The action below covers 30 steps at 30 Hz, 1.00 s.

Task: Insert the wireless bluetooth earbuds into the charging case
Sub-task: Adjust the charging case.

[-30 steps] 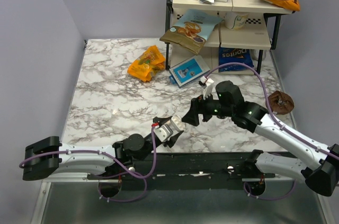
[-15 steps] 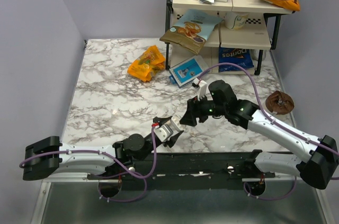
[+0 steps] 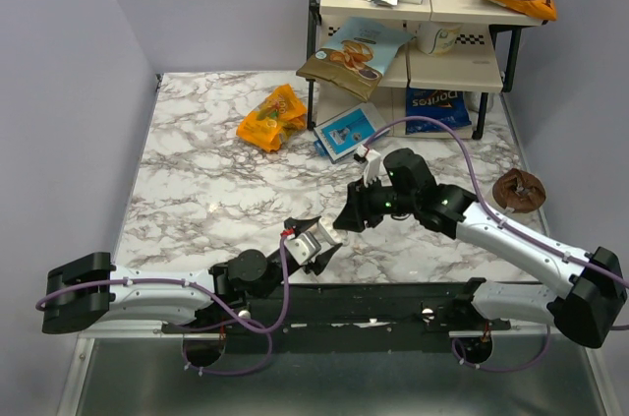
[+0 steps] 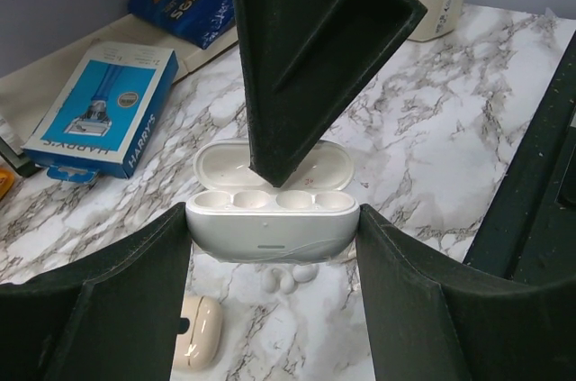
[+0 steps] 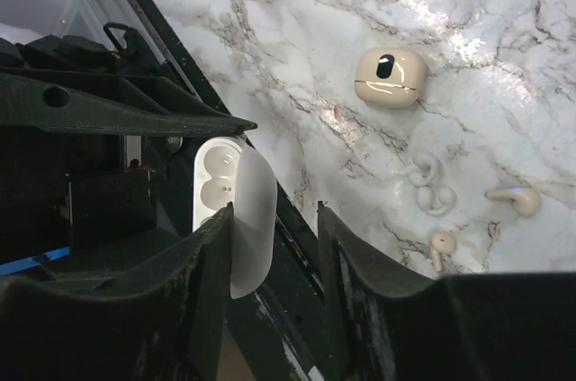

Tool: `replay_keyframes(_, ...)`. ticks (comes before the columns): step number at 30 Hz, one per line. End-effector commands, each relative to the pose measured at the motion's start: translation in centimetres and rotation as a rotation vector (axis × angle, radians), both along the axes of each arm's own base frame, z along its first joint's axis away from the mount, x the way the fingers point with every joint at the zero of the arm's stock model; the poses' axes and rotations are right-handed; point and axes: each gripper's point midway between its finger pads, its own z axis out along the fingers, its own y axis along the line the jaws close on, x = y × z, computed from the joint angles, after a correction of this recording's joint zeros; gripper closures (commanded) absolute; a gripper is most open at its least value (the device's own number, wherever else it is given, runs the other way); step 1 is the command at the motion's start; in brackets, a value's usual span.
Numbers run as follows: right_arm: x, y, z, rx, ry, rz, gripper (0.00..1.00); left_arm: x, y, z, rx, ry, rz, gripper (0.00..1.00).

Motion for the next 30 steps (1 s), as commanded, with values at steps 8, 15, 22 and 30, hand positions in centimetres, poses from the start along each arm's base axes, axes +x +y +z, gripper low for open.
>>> replay_keyframes(8, 0.0, 0.3, 1.0, 0.029, -0.041, 0.024, 0.74, -0.1, -0.1, 1.4, -0.072, 0.007, 0.008, 1.00)
replay_keyframes(15, 0.0, -0.7, 3.3, 0.027, -0.146, 0.041, 0.99, 0.7, 0.0, 0.3, -0.014, 0.061, 0.068, 0.35)
replay_keyframes(22, -0.7, -1.6, 5.7, 0.042, -0.207, 0.065, 0.99, 1.0, 0.4, 0.6, -0.008, 0.062, 0.093, 0.01)
replay_keyframes(30, 0.7, -3.1, 6.6, -0.010, -0.328, -0.002, 0.99, 0.6, 0.5, 3.2, -0.053, 0.078, 0.065, 0.01)
